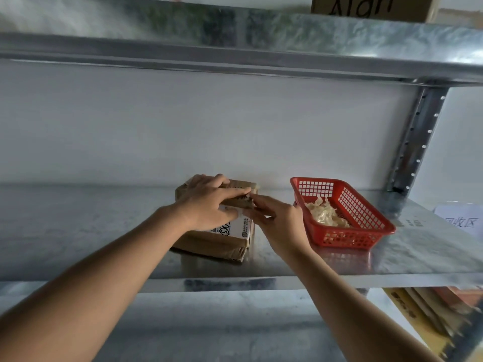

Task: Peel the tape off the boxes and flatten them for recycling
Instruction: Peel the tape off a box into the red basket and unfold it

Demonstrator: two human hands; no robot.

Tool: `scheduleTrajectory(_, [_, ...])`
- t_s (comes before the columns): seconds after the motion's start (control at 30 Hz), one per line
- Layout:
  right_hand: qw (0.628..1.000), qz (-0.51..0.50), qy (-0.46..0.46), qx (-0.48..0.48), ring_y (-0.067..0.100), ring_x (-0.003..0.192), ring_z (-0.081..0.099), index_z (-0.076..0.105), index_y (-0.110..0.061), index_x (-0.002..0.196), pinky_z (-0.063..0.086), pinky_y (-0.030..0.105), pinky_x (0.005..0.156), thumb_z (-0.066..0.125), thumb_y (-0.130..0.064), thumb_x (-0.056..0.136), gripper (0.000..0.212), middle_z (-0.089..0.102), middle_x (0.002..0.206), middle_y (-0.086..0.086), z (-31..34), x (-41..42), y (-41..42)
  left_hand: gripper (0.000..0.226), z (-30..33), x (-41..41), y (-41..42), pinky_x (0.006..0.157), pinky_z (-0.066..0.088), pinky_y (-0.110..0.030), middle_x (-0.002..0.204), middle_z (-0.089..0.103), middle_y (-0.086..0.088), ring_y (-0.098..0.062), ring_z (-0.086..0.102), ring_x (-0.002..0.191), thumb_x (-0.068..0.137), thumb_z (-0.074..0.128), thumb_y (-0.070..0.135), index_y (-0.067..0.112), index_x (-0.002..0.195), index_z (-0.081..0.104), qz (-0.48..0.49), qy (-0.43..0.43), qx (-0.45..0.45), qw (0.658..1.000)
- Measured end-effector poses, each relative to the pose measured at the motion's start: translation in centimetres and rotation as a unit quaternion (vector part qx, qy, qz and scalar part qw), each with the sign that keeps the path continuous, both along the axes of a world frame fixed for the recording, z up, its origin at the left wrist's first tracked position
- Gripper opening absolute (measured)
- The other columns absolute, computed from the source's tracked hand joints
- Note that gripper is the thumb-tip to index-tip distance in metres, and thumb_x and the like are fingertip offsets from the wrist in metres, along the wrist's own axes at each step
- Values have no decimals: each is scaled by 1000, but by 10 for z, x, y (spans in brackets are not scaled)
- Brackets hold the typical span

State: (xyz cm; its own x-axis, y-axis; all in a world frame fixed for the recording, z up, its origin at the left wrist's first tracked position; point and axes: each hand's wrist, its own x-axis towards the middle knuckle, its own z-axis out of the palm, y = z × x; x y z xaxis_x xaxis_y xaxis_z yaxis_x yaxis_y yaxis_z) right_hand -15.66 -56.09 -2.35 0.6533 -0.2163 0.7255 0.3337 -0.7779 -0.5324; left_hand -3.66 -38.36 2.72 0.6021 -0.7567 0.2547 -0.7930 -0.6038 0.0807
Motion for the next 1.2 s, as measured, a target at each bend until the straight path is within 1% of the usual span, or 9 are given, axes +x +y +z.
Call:
scheduleTrajectory(0.17, [997,56,-42,-23,7,83,76,73,-23,122,64,37,72,81,-14,85,39,80,100,-4,-2,-6,-5,49,4,8,11,121,-1,-46,160,29,21,-12,7,154,93,60,60,71,138,43,-57,46,-23,997])
scheduleTrajectory(0.27, [991,48,-84,-91,14,80,74,79,-15,112,63,38,69,85,-12,81,32,75,106,3,2,-5,-5,41,9,7,10,126,-6,-48,164,27,25,-2,4,156,87,51,56,77,122,46,-83,99,-37,991])
scheduleTrajectory(0.37, [983,56,-107,-138,19,81,73,80,-12,109,62,39,68,86,-10,81,28,70,107,5,8,-5,0,37,11,5,5,127,-4,-48,165,31,17,-2,13,154,94,41,42,65,118,57,-117,184,-86,972])
scheduleTrajectory(0.5, [963,57,-146,-221,23,92,74,83,-10,98,62,42,65,78,-9,89,11,75,105,6,13,-8,1,47,8,5,2,127,-5,-40,161,36,21,3,21,151,94,25,51,70,99,67,-111,227,-122,960])
scheduleTrajectory(0.7, [929,26,-178,-324,26,93,72,83,-12,96,58,39,55,72,-9,96,11,76,107,3,14,-12,-2,31,-1,13,0,128,-5,-41,162,35,20,6,21,151,90,37,79,68,107,61,-116,155,-101,976])
scheduleTrajectory(0.87, [935,1,-164,-316,22,90,68,80,-16,96,54,41,52,72,-5,95,14,75,104,-4,14,-6,2,62,-2,14,0,128,-1,-40,163,35,16,3,21,152,94,34,79,42,137,60,-116,124,-92,981])
scheduleTrajectory(1.0, [974,-3,-109,-197,17,86,64,73,-17,91,54,43,58,66,-8,95,12,70,95,-7,15,1,10,55,-4,11,0,128,-2,-37,163,36,12,0,17,153,103,38,58,32,149,54,-101,127,-111,980])
scheduleTrajectory(1.13, [998,41,-45,25,11,82,69,67,-20,89,58,45,70,70,-12,93,9,72,87,-11,21,4,15,53,-6,12,1,128,1,-43,162,38,12,-10,14,157,104,44,51,34,154,47,-77,148,-141,976])
scheduleTrajectory(1.2, [981,66,-30,182,24,83,72,66,-11,90,60,52,77,69,-5,94,8,74,85,2,23,4,12,46,-8,14,1,128,2,-44,161,40,13,-14,15,157,106,49,42,35,152,50,-65,163,-156,972])
